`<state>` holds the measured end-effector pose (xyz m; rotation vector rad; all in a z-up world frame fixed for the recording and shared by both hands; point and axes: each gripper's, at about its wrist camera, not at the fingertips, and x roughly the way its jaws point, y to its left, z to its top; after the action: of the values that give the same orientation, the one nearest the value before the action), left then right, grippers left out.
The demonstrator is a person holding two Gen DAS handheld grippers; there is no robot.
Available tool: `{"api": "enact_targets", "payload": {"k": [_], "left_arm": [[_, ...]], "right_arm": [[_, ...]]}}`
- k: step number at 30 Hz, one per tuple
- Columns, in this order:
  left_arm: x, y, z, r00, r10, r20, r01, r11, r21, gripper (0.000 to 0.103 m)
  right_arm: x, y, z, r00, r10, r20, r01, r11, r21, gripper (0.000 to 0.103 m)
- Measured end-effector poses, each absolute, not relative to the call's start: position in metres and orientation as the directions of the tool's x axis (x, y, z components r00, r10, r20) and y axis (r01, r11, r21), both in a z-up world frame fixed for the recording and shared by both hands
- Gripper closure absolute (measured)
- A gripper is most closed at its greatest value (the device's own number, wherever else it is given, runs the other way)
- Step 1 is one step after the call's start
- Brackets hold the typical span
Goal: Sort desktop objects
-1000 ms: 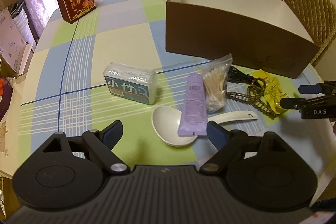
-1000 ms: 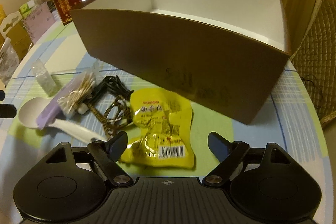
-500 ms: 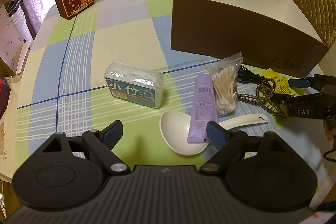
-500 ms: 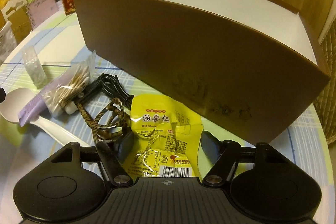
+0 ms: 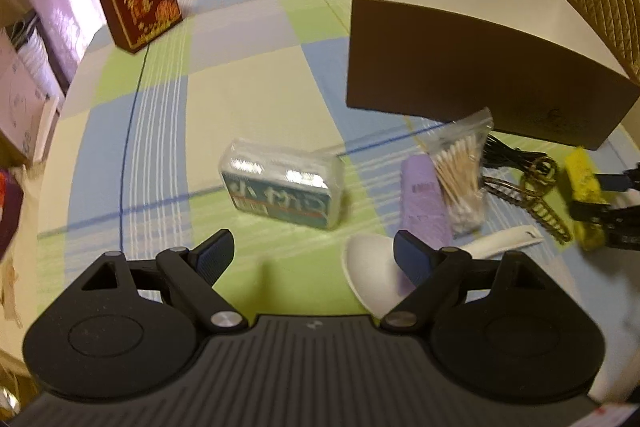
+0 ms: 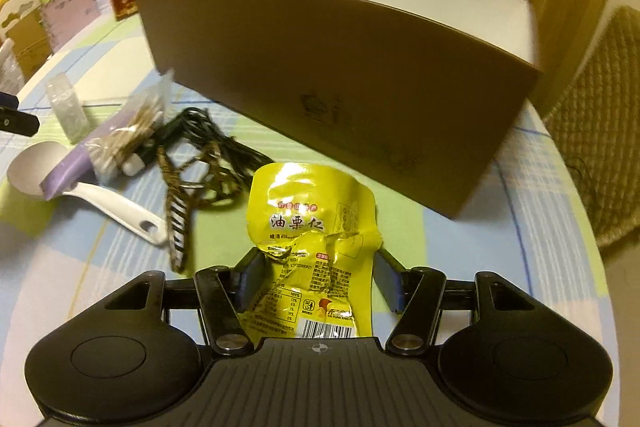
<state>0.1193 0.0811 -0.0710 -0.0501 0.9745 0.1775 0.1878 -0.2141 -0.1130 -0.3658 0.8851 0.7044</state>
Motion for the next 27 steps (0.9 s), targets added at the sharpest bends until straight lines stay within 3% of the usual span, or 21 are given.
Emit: {"api": "enact_targets", "payload": {"k": [9,16,27], "left_arm": [[0.143,0.108,-0.081,0.578,0.111,-0.808,-0.093,0.993,0.069,0.017],[0.158,0.118,-0.089,0.598,0.029,-0.801,0.006,0.999,0.040,0.012],[0.162,0.119,-0.100,0.601,0.024,-0.799,0.025,0.998,0.049,0.019]], "right_arm": [[0.201,-0.230,-0.110,0.459,0.357,-0.813,-0.626,0.780,-0.010,0.046],[0.200,-0.231,-0.110,0.468,0.347,-0.813,-0.609,0.793,-0.012,0.045],[0.198,-0.232,-0.108,0.462,0.330,-0.823,-0.595,0.804,-0.011,0.046]]}}
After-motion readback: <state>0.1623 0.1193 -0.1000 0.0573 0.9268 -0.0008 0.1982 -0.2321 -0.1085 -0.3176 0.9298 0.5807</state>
